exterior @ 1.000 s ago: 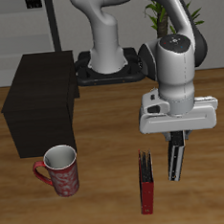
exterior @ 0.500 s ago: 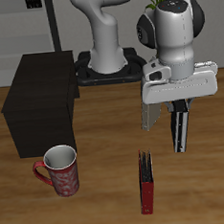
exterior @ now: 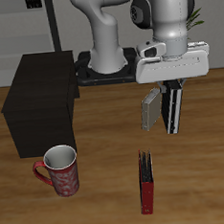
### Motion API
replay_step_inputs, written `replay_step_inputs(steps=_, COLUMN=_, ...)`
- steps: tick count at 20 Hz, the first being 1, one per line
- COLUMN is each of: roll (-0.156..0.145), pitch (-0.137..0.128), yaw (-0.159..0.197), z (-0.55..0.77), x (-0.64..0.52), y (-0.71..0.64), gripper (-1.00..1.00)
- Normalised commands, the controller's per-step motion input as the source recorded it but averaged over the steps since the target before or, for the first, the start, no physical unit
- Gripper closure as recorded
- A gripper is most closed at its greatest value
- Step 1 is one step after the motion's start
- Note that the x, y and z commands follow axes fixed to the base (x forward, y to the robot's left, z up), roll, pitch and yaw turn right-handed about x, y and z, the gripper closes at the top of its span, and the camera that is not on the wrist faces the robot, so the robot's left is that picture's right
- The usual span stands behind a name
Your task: Place the striped book in the top region of the shelf
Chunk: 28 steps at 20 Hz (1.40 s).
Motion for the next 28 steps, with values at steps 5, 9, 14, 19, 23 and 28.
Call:
replay_step_inputs(steps=5, roll=-0.065, pitch=-0.044, yaw=0.024, z=0.46, x=-0.28, y=-0.15, gripper=1.00)
replay_step_inputs(steps=9, roll=-0.075, pitch=-0.015, yaw=0.029, z=0.30, x=-0.25, y=-0.21, gripper=1.00)
replay_step_inputs(steps=14, roll=-0.076, pitch=0.026, yaw=0.034, z=0.06, x=-0.22, y=-0.13, gripper=1.00)
replay_step_inputs(steps=19, roll=-0.113, pitch=-0.012, yaw=0.060, z=0.12, x=-0.38, y=-0.27, gripper=1.00)
replay_step_inputs(steps=23, roll=-0.099, pitch=-0.011, yaw=0.001, z=0.10, x=-0.23, y=-0.28, gripper=1.00)
replay_step_inputs(steps=28, roll=-0.040, pitch=0.015, yaw=0.000, z=-0.09, x=-0.23, y=-0.07, gripper=1.00)
